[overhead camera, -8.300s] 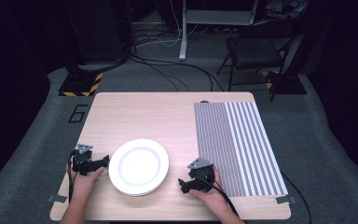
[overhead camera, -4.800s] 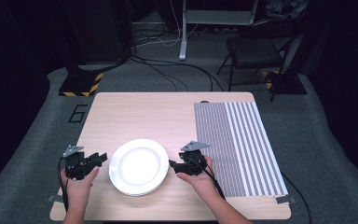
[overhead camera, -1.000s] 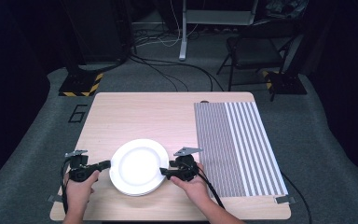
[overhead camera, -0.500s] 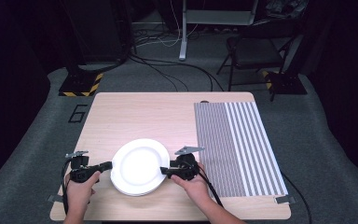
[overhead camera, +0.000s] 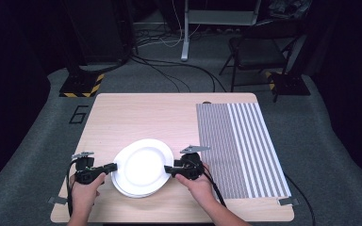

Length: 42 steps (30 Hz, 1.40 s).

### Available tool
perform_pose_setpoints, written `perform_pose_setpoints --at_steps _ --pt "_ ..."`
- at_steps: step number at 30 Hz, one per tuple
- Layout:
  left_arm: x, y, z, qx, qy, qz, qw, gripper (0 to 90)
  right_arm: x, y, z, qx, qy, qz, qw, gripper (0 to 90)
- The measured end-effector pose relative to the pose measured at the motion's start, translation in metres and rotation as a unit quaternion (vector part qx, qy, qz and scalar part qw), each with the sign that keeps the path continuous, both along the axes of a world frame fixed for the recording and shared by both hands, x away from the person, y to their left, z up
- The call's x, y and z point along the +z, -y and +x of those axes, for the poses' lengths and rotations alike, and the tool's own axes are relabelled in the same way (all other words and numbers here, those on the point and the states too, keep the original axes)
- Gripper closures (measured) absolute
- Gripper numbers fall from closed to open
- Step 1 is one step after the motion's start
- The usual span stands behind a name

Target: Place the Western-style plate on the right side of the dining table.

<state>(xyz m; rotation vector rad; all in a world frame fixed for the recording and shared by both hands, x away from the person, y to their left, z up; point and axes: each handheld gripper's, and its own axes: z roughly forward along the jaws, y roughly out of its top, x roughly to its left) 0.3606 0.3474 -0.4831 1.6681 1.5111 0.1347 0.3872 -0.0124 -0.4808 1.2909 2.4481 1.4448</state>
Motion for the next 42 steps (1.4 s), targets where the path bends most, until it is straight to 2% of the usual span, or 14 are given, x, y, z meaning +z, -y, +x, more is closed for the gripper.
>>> perform_pose_setpoints --at_steps 2,3,4,5,7,10,13,14,19,20,25,33,40,42 --pt "-0.001 0.001 0.000 0.004 0.002 -0.003 1.0000 76.7 -0.001 0.000 0.000 -0.001 -0.002 0.003 1.0000 53.9" --pt "-0.001 0.001 0.000 -0.001 0.002 0.002 1.0000 76.7 -0.004 0.000 0.002 0.004 -0.019 0.017 0.9997 54.9" --pt "0.000 0.001 0.000 0.001 0.002 0.001 1.0000 76.7 -0.004 0.000 0.002 0.004 -0.019 0.017 0.9997 54.9" --pt "0.000 0.002 0.000 0.002 0.003 0.002 1.0000 76.8 -0.007 0.000 0.003 0.004 -0.029 0.028 0.9992 56.3" --pt "-0.001 0.002 0.000 0.004 0.005 0.004 1.0000 76.8 -0.007 0.001 0.004 0.007 -0.038 0.033 0.9987 56.7" --pt "-0.001 0.002 0.000 0.002 0.004 0.005 1.0000 76.8 -0.006 0.001 0.003 0.006 -0.039 0.032 0.9987 57.0" --pt "-0.001 0.005 0.000 0.004 0.005 0.002 1.0000 76.8 -0.004 0.002 0.003 0.004 -0.037 0.031 0.9988 58.4" --pt "-0.001 0.005 0.001 -0.001 0.006 0.007 1.0000 76.7 -0.004 0.003 0.003 0.002 -0.036 0.034 0.9988 59.5" --pt "-0.003 0.009 0.002 -0.006 0.005 0.002 1.0000 76.0 0.004 0.008 0.003 -0.002 -0.019 0.031 0.9993 62.4" --pt "-0.003 0.009 0.003 -0.014 0.005 0.006 0.9999 76.0 0.004 0.008 0.003 -0.002 -0.019 0.031 0.9993 62.4" --pt "-0.004 0.014 0.005 -0.019 0.004 0.008 0.9998 74.4 0.008 0.012 0.003 -0.006 -0.016 0.029 0.9994 62.5" --pt "-0.006 0.021 0.009 -0.022 -0.004 0.002 0.9997 74.3 0.012 0.016 0.001 -0.011 -0.010 0.028 0.9995 63.0" --pt "-0.010 0.028 0.015 -0.039 -0.012 0.012 0.9991 74.2 0.018 0.021 -0.002 -0.019 0.000 0.028 0.9994 63.6" --pt "-0.010 0.029 0.015 -0.036 -0.015 0.010 0.9992 74.2 0.018 0.022 -0.003 -0.020 0.002 0.028 0.9994 63.6"
